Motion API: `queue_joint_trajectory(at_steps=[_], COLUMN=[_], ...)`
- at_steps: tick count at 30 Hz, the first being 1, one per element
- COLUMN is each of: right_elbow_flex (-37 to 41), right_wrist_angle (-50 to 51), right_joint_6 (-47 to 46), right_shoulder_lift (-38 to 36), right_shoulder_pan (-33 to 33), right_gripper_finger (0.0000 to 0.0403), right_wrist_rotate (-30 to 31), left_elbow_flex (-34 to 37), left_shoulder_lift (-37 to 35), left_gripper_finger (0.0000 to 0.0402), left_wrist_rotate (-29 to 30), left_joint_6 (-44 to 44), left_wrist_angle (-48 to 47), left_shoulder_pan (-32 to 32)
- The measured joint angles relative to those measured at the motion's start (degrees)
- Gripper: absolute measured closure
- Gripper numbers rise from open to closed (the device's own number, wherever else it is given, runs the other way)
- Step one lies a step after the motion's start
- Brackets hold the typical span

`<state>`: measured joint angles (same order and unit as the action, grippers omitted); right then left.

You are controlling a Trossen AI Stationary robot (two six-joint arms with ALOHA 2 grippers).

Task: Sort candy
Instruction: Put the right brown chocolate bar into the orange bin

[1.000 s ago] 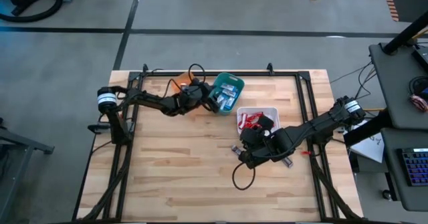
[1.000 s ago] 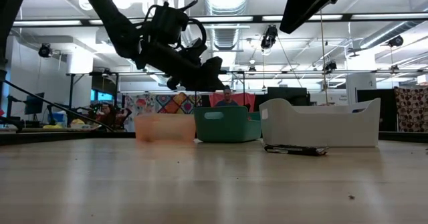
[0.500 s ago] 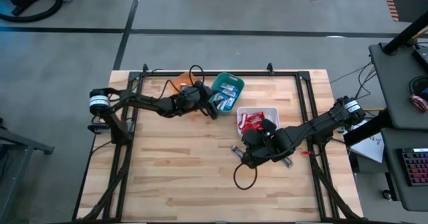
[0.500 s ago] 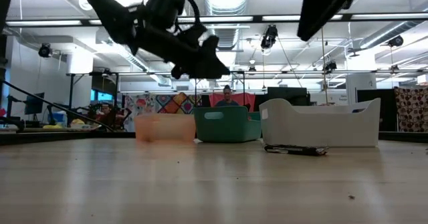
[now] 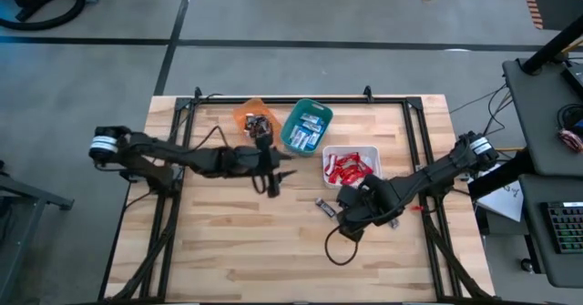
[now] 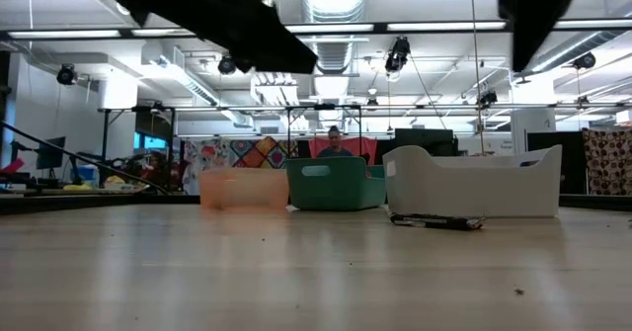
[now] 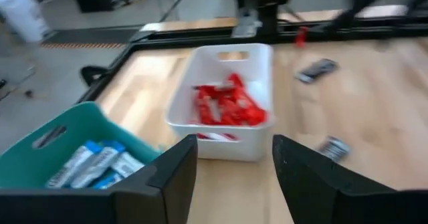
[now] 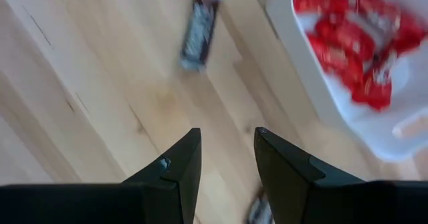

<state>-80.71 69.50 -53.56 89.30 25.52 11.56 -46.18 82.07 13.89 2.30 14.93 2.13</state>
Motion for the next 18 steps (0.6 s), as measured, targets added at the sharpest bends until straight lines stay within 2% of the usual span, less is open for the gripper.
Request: queue_joint_trajectory(at_steps=[10, 18], right_elbow_flex=[5.03, 9.95], right_wrist_angle=[1.74, 1.77], right_joint_6=[-6.49, -11.19], right_shoulder_lift=[-0.19, -4.08], right_shoulder_pan=[2.99, 4.70], right_gripper_finger=[0.0271, 0.0271], right_wrist_rotate=[-6.06, -7.27], left_elbow_flex=[11.53, 15.53], left_shoulder_lift=[-12.27, -19.52], left_gripper_finger=[0.0246, 0.0247], left_wrist_rotate=[0.27, 5.11], left_joint_6=[-4.04, -6.68], left_wrist_angle=[2.46, 2.49], left_shoulder_pan=[8.09, 11.34])
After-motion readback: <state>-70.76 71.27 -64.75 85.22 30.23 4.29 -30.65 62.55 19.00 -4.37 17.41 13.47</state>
